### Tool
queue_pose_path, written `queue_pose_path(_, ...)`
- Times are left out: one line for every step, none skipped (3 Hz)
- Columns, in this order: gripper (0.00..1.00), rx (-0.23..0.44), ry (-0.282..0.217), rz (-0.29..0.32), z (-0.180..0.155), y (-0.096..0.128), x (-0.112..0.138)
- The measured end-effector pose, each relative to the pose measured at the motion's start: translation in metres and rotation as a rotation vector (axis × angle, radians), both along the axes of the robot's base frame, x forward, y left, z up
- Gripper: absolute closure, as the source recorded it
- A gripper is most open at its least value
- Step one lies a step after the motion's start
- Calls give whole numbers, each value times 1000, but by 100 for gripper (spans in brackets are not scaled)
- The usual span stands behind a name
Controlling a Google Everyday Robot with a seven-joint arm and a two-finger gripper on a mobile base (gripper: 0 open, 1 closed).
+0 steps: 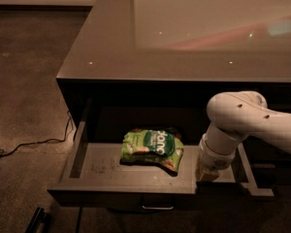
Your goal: Open top drawer
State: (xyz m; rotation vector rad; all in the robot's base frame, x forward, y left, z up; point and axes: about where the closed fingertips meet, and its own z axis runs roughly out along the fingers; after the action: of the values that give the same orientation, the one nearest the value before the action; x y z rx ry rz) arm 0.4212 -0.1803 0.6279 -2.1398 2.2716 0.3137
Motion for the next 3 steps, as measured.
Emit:
queue_pose_path(100, 3, 25, -21, -4, -8, -15)
queue_pose_path(81, 3, 25, -21, -4, -8, -15)
queue_pose_path(58, 3, 25, -21, -4, -8, -15)
